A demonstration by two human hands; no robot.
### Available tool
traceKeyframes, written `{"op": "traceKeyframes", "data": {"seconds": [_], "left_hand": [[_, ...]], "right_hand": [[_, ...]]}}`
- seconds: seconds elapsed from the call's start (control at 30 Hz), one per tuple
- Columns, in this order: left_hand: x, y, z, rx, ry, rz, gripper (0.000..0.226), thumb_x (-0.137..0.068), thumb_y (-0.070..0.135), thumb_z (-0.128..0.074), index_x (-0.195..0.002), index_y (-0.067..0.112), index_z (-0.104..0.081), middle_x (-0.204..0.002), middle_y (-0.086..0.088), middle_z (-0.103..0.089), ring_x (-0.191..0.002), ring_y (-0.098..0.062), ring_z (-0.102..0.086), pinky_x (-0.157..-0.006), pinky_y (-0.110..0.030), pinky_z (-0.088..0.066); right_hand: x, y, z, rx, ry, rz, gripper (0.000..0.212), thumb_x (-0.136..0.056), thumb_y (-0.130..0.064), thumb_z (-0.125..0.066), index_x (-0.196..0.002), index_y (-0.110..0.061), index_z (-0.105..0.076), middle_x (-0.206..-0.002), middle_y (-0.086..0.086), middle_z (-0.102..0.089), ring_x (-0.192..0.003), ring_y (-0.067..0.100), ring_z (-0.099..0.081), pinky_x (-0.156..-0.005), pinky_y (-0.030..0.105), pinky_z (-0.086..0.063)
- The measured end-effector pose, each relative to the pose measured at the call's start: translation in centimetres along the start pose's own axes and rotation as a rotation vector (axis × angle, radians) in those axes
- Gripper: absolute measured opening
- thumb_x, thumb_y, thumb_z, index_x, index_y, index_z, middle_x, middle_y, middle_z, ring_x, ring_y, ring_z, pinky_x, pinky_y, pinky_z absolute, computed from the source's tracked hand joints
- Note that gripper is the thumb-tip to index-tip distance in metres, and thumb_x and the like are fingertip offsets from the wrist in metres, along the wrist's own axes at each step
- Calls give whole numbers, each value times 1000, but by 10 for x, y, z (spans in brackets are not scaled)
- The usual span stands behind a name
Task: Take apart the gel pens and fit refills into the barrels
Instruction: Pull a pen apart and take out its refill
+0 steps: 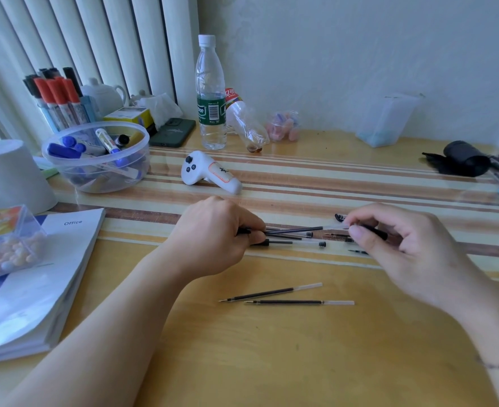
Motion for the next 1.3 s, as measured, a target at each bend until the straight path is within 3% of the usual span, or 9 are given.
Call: {"op": "traceKeyframes", "data": {"seconds": [0.1, 0.3, 0.53, 0.7, 0.83, 1.0, 1.07, 1.17, 1.3], "left_hand": [[0, -1, -2, 11, -18, 14, 10, -84, 28, -69, -88, 33, -77, -60, 4, -70, -58, -17, -60, -53, -33, -51], [0, -1, -4, 16, -38, 36, 10, -84, 29, -70, -88, 35, -77, -50, 7, -61, -47, -10, -48, -48, -25, -41], [2, 7, -6, -185, -46, -23, 14, -86, 33, -64, -92, 37, -76, -49, 11, -46, -51, -18, -44, -45, -22, -27], [4, 28, -17, -40, -73, -34, 12, -84, 43, -67, -88, 34, -74, -51, 7, -58, -53, -18, -51, -55, -31, -46], [5, 37, -22, 53, -71, -14, 19, -75, 51, -73, -83, 34, -74, -42, 12, -43, -53, -14, -48, -56, -29, -43], [8, 39, -21, 95, -11, -12, 20, -75, 50, -74, -82, 32, -74, -46, 4, -53, -45, -11, -43, -50, -26, -39], [7, 36, -17, 128, 30, 5, 18, -74, 48, -75, -79, 31, -75, -42, 5, -46, -41, -10, -36, -47, -25, -33], [6, 34, -15, 134, 40, 21, 17, -73, 47, -76, -77, 31, -75, -43, 3, -50, -42, -11, -37, -48, -26, -35], [6, 34, -14, 122, 66, 11, 18, -74, 47, -76, -79, 29, -75, -46, 1, -57, -43, -14, -40, -49, -30, -42]], "right_hand": [[0, -1, -1, -33, 3, 20, 16, -87, -49, -50, -94, -43, -64, -75, -7, -67, -63, 15, -58, -53, 25, -45], [2, -5, 0, -109, 30, 35, 19, -88, -50, -54, -100, -43, -68, -81, -7, -72, -64, 18, -63, -55, 33, -48], [3, -22, -4, 411, -6, 125, 15, -83, -32, -69, -95, -33, -77, -84, -22, -72, -69, 8, -66, -54, 24, -49], [10, -23, -32, 304, -170, 42, 40, -79, -32, -73, -118, -35, -64, -98, -25, -66, -69, -16, -52, -64, 13, -48], [12, -33, -48, 219, -188, 74, 33, -77, -10, -78, -99, -26, -61, -82, -31, -50, -76, -14, -51, -61, 3, -38], [10, -48, -34, 365, 39, 181, 15, -79, -16, -76, -93, -22, -76, -84, -12, -76, -69, 14, -70, -54, 23, -51], [10, -47, -35, 293, -5, 144, 16, -89, -33, -63, -100, -25, -72, -86, -14, -73, -71, 4, -68, -52, 27, -52], [10, -30, -41, 228, -110, 15, 24, -82, -37, -72, -101, -29, -59, -85, -23, -56, -73, -15, -51, -54, 9, -36], [8, -32, -34, 327, -15, 23, 14, -88, -37, -63, -84, -25, -69, -67, -17, -64, -59, 6, -59, -49, 27, -48]]}}
Point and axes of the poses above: each hand's wrist, its own x-axis away from the middle knuckle, its own z-axis out of the back of the hand, y = z × x, the point moved 7 cm from there along -x, towards the middle knuckle
